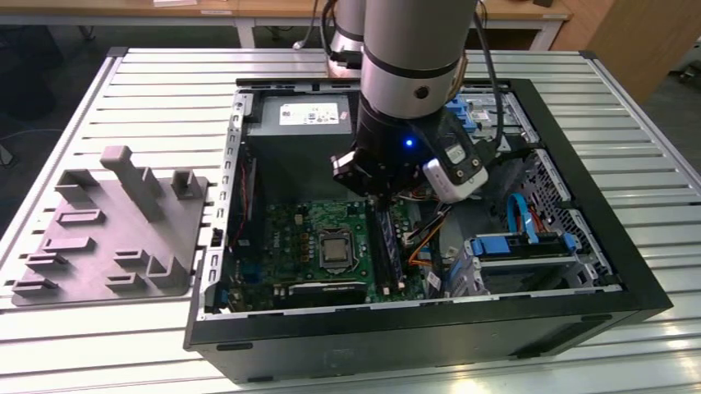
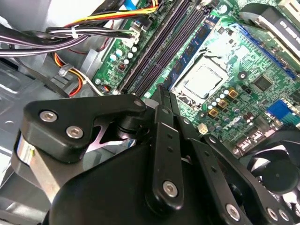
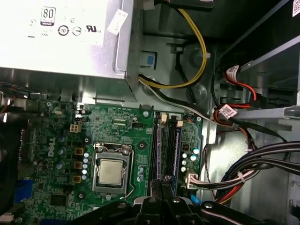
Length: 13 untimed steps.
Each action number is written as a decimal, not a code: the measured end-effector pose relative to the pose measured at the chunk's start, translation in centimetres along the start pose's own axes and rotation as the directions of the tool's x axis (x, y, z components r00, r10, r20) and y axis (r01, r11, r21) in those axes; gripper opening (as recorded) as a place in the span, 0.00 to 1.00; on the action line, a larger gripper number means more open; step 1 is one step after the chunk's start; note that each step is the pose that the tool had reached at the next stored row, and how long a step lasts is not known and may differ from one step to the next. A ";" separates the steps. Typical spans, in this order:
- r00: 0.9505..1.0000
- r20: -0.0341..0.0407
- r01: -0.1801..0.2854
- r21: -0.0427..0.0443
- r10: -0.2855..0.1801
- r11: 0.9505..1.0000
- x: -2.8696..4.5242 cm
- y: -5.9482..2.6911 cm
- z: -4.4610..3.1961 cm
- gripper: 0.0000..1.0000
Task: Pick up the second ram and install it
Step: 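Insert the second ram into the second slot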
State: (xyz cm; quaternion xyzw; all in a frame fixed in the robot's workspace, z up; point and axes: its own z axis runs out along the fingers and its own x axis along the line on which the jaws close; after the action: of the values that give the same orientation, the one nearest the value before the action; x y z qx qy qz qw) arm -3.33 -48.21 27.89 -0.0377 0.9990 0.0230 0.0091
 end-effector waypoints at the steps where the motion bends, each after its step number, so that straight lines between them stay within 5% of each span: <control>1: 1.000 0.000 0.000 0.000 0.000 1.000 0.00 -0.02 0.14 0.11; 13: 1.000 0.001 -0.029 0.001 0.029 1.000 0.04 -0.46 1.37 0.11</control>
State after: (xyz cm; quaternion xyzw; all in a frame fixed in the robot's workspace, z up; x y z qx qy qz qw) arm -3.31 -48.61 26.50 -0.0233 0.9994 0.0229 0.0094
